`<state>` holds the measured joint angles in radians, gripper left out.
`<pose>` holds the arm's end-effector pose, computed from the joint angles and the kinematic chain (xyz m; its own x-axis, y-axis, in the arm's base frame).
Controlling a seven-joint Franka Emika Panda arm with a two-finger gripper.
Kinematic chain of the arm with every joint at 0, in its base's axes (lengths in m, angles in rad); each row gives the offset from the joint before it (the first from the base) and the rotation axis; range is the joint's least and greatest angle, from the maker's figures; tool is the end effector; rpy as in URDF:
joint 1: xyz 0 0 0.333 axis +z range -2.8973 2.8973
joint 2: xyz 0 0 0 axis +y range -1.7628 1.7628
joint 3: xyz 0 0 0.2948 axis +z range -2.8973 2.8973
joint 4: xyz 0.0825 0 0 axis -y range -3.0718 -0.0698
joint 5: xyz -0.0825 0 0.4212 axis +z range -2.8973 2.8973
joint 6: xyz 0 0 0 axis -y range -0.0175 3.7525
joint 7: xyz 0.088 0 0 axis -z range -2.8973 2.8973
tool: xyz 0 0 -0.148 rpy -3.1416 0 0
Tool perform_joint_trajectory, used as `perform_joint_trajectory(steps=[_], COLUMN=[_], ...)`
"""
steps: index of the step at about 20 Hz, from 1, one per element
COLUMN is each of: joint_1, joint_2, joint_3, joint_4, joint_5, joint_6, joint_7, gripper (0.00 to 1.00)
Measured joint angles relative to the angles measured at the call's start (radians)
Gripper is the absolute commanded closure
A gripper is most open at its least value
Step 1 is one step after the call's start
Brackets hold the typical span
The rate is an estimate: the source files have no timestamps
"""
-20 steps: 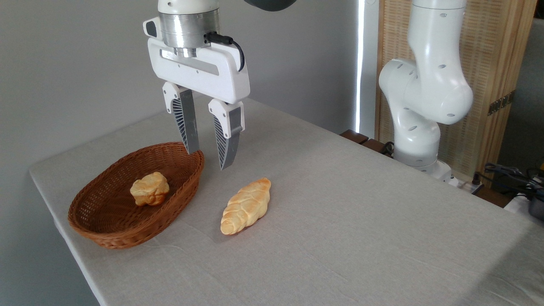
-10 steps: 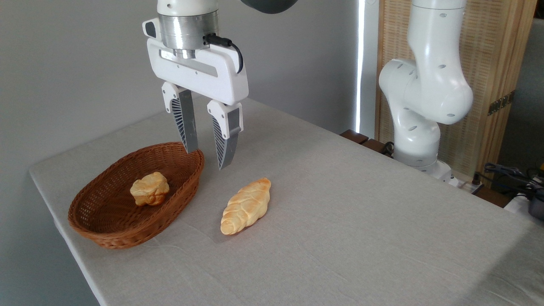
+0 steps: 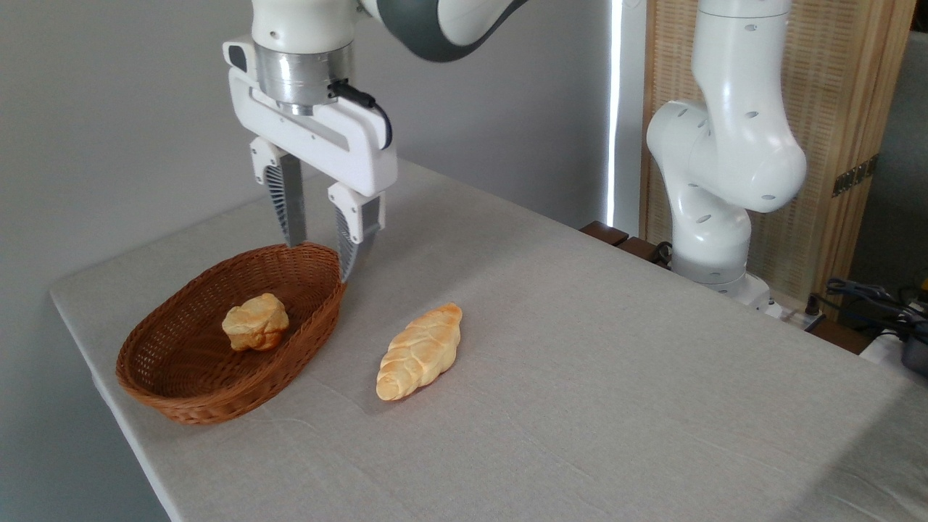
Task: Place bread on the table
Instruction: 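Move the open gripper over the basket and lower onto the round roll, then close the gripper on the round bread roll inside the basket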
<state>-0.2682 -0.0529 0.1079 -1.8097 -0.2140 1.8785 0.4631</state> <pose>0.5904 -0.1192 0.5012 0.8325 -0.5175 0.1977 -0.5466 -0.8255 0.1408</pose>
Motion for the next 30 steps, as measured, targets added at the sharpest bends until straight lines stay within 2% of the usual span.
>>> perform_joint_trajectory(steps=[2,5,9,11,18,22,27,30], joint_1=[-0.001,-0.002,-0.006,-0.007,-0.007,-0.006,-0.006,-0.015], joint_2=[0.018,0.057,0.105,0.129,0.216,0.264,0.289,0.300], joint_3=[-0.024,-0.099,-0.194,-0.220,-0.245,-0.245,-0.246,-0.248], joint_4=[0.000,0.000,0.000,0.000,0.001,0.001,0.001,0.001], joint_5=[-0.019,-0.021,-0.021,-0.021,-0.014,0.054,0.108,0.186], joint_6=[0.034,0.081,0.218,0.278,0.393,0.439,0.449,0.439], joint_7=[-0.056,-0.149,-0.301,-0.352,-0.363,-0.363,-0.363,-0.363], gripper=[0.00,0.00,0.00,0.00,0.00,0.00,0.00,0.00])
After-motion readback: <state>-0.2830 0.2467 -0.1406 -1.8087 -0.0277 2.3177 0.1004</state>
